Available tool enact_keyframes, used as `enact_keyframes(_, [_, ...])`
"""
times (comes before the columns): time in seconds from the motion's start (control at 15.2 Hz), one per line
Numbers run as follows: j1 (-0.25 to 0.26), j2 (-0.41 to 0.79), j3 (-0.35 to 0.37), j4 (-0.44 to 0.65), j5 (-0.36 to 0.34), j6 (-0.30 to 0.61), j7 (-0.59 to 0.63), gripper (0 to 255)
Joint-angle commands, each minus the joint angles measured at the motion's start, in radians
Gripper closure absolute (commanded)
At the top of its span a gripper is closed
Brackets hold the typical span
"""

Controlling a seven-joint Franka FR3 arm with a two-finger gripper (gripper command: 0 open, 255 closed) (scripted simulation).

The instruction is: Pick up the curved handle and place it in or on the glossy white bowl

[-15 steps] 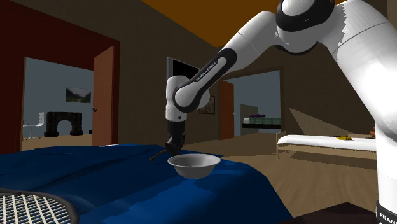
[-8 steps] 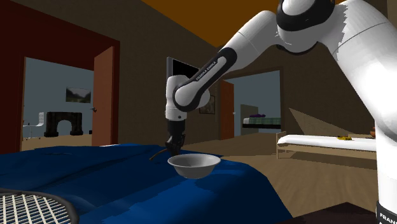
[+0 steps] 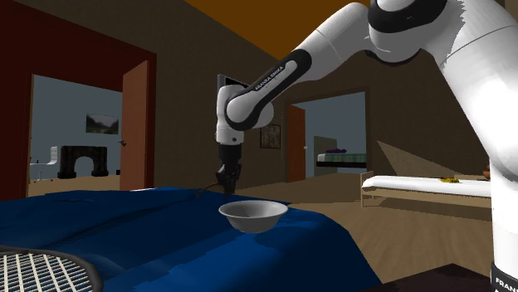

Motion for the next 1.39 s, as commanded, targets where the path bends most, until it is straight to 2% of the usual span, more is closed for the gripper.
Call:
enact_keyframes(0.0, [-0.002, -0.012, 0.003, 0.01, 0.009, -0.022, -0.008, 255])
enact_keyframes(0.86, [-0.008, -0.076, 0.018, 0.097, 0.053, -0.166, -0.053, 255])
enact_keyframes(1.32, [-0.011, -0.343, 0.044, -0.246, 0.127, -0.078, -0.037, 255])
